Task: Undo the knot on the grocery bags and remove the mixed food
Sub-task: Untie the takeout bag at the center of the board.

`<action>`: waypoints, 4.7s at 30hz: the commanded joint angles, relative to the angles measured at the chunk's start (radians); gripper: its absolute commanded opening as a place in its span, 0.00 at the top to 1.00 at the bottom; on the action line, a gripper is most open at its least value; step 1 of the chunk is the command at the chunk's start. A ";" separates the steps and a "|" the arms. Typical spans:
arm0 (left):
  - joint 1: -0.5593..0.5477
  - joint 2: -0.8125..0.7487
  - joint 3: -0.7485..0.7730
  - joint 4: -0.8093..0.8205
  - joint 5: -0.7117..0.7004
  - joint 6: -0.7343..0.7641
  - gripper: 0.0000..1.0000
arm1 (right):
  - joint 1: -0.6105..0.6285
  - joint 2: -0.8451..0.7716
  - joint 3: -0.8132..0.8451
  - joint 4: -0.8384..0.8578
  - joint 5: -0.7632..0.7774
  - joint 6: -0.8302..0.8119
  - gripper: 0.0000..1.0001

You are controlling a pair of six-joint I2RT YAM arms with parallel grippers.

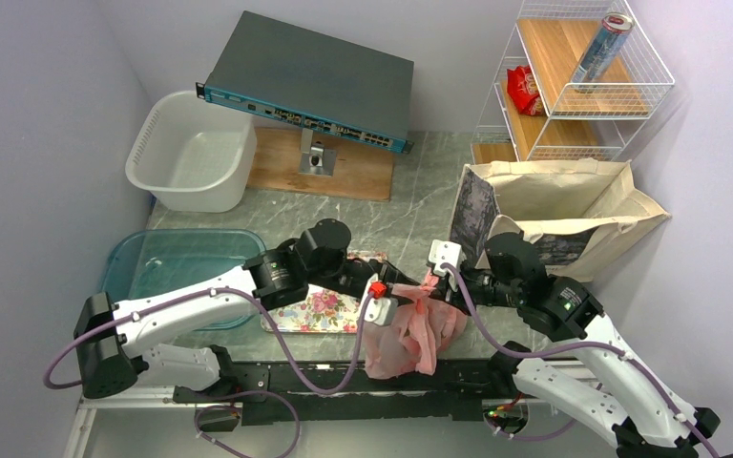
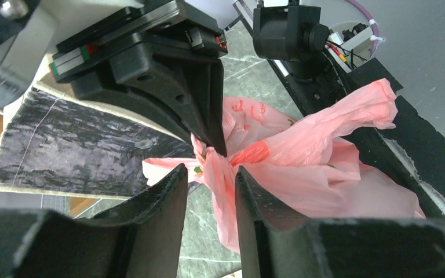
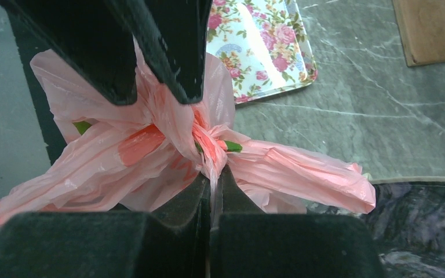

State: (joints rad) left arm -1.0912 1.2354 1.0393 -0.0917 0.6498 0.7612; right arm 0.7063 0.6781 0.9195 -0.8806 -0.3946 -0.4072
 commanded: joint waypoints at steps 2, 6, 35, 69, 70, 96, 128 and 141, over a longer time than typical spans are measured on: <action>-0.018 0.026 0.026 0.047 -0.084 0.000 0.59 | -0.003 -0.007 0.048 0.073 -0.060 0.036 1.00; -0.032 0.049 0.024 0.046 -0.134 0.026 0.56 | -0.004 -0.003 0.054 0.075 -0.092 0.028 1.00; -0.057 -0.035 -0.138 -0.308 -0.045 0.593 1.00 | -0.014 -0.007 0.117 0.074 0.175 0.013 1.00; 0.284 0.027 0.402 -0.636 0.054 -0.231 0.01 | -0.046 -0.103 -0.044 0.274 0.282 -0.045 1.00; 0.282 0.032 0.407 -0.639 0.041 -0.204 0.01 | -0.046 -0.095 -0.046 0.305 0.321 -0.045 1.00; 0.018 0.100 -0.005 0.139 -0.310 -0.106 1.00 | -0.044 0.079 0.262 -0.155 -0.076 -0.149 0.15; -0.152 -0.054 -0.353 0.509 -0.619 0.172 0.96 | -0.051 0.281 0.220 -0.209 -0.030 0.081 0.71; 0.160 -0.190 0.021 -0.219 -0.196 -0.481 0.43 | -0.051 0.178 0.287 -0.078 0.139 0.072 1.00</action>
State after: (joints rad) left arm -1.0382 1.1164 0.8986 -0.0376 0.2070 0.6331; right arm 0.6559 0.9287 1.1641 -1.0523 -0.3233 -0.3359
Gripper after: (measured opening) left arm 0.558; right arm 0.016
